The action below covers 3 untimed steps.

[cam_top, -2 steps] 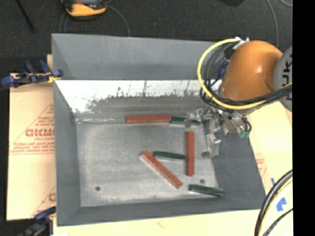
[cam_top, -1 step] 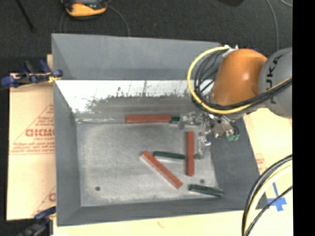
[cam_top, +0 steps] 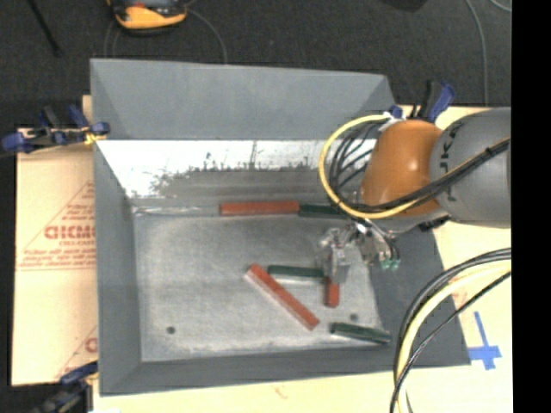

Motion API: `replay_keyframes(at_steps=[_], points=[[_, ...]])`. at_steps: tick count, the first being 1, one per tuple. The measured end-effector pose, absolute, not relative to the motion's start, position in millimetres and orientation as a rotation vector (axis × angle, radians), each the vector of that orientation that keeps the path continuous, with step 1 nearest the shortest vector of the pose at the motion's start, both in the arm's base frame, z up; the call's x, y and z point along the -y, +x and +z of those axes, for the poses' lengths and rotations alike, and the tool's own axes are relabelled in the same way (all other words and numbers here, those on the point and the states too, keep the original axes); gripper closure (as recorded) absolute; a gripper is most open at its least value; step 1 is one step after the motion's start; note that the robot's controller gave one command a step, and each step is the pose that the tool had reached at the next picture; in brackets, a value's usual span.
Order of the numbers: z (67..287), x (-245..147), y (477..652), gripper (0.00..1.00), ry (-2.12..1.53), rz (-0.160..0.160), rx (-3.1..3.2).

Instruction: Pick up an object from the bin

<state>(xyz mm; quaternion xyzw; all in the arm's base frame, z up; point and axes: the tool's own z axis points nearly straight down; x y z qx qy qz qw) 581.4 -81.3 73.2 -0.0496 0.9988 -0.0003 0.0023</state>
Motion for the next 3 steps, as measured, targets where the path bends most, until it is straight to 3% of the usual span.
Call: replay_keyframes(at_steps=[1, 2, 3], points=[[73, 81, 581.6, 0.00, -0.156, -0.002, -3.130], [73, 81, 581.6, 0.00, -0.157, -0.002, -3.131], [72, 80, 553.6, 0.00, -0.123, 0.000, -3.129]])
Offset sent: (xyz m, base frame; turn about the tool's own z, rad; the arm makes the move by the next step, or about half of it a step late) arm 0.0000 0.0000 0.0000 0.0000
